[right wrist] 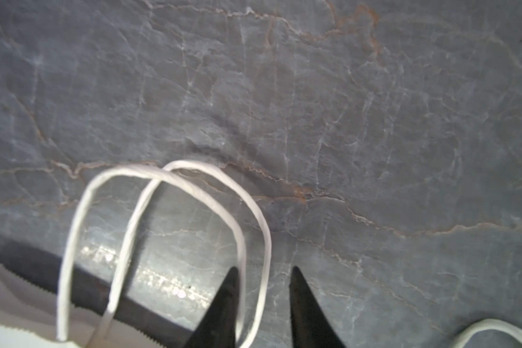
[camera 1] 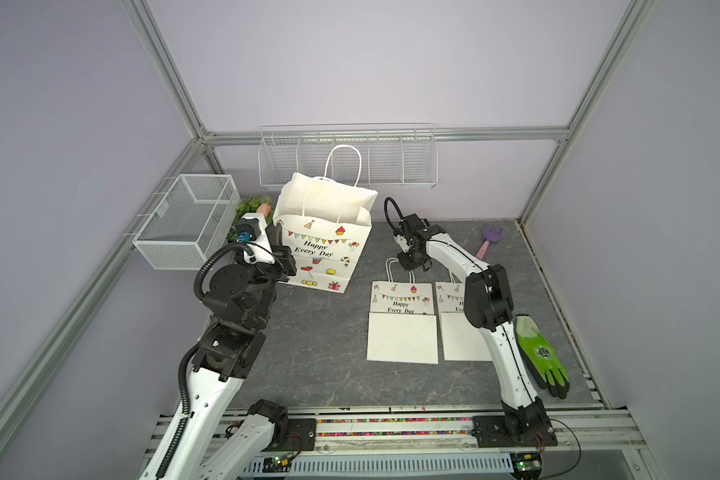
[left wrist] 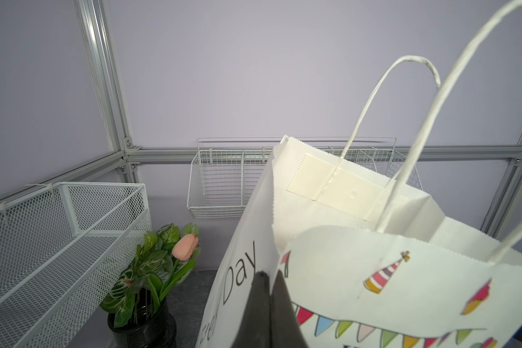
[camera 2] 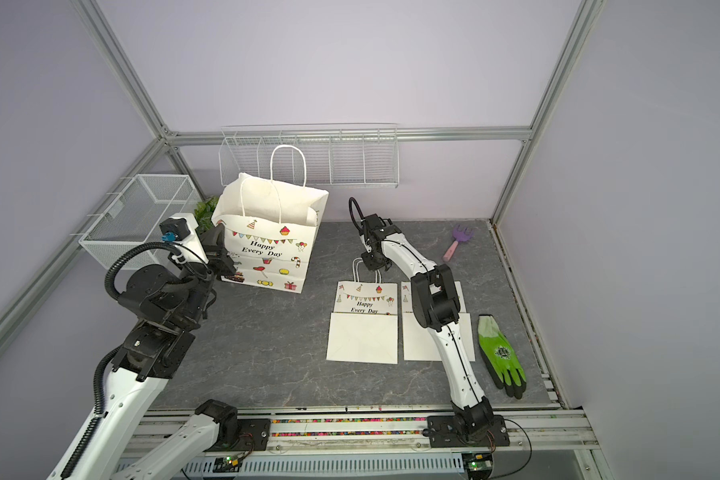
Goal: Put away the paper bag
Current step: Move the paper bag to the center of the board.
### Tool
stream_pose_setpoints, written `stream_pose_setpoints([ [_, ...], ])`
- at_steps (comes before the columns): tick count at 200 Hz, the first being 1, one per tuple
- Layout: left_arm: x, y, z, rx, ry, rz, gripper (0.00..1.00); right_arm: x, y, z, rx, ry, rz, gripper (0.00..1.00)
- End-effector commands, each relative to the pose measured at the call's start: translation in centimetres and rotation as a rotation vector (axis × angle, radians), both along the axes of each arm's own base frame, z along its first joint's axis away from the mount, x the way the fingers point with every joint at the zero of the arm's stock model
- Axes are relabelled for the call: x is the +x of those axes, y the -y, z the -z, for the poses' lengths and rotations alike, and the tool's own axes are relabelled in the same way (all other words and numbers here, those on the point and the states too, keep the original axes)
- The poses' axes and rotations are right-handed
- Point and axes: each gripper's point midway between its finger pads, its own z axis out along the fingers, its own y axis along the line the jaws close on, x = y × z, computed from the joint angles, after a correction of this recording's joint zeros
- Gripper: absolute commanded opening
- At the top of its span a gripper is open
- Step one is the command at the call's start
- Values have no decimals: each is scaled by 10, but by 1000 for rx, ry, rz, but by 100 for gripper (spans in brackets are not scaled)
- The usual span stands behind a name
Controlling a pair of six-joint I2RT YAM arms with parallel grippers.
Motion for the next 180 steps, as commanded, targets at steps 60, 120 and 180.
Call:
stream_pose_setpoints([
  [60, -1, 20, -20, 3, -11, 117, 0, -42, -16, -136, 272, 96, -36, 78],
  [120, 3, 29, -34, -21, -18, 163, 0, -113, -2, -204, 475, 202, -78, 96],
  [180, 7, 43, -42, -105, -20, 242, 0, -206, 6, -297, 783, 476, -267, 89],
])
